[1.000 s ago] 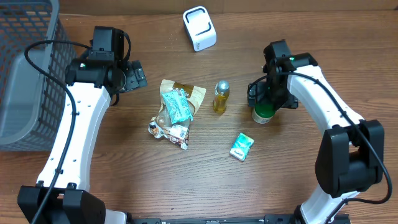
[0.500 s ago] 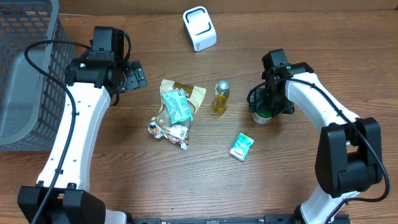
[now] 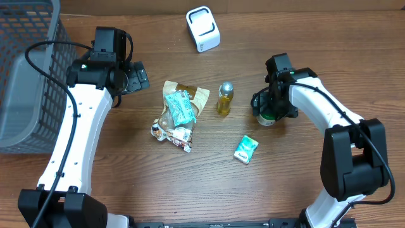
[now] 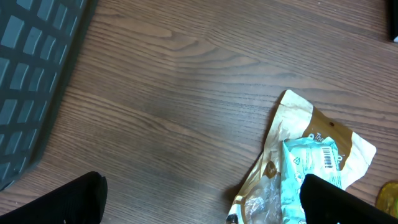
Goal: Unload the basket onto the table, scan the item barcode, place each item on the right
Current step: 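Lower the right gripper around the jar and close on it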
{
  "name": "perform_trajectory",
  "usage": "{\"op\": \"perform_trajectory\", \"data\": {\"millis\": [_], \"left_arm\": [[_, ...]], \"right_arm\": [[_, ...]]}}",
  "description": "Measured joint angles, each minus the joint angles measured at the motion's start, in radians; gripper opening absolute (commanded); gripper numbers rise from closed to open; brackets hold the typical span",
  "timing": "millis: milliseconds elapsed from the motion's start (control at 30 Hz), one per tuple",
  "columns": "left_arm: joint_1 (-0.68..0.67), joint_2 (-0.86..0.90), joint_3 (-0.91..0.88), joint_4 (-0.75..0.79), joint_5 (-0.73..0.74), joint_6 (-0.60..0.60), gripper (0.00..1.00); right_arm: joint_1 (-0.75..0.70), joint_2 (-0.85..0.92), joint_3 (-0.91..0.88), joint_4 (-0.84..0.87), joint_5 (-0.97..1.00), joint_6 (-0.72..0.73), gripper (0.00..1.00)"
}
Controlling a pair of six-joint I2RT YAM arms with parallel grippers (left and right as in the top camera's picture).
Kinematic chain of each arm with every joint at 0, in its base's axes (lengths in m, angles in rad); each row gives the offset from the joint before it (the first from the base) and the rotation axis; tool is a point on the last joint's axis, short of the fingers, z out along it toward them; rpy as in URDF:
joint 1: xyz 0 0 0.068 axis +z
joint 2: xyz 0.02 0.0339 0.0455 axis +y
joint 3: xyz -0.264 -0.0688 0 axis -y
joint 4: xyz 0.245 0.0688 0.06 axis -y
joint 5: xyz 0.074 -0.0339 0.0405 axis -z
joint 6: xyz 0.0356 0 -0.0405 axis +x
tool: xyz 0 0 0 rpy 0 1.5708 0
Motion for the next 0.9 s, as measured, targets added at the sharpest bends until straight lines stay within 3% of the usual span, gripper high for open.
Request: {"op": "perform_trajectory", "data": {"millis": [167,300,533,833,900], "left_arm": [[0.000,0.000,0.000,0.000,0.000,0.000,1.00],[0.000,0.000,0.000,0.000,0.000,0.000,1.00],[0.000,0.000,0.000,0.000,0.000,0.000,1.00],[0.000,0.000,0.000,0.000,0.000,0.000,0.99],[0.000,0.000,0.000,0.000,0.000,0.000,1.00]], "right_arm": [[0.000,0.000,-0.002,-0.008,0.003,0.002,0.81],[0.000,0.000,-0.002,-0.017,0.003,0.002,0.88],[0.000,0.000,0.004,-0.038,0.003,0.002,0.87],[0.000,0.000,0.010,-0.040,0.003,0.002,0.70],[0.001,0.000,0.010,-0.040,0.002,0.001,0.60]]}}
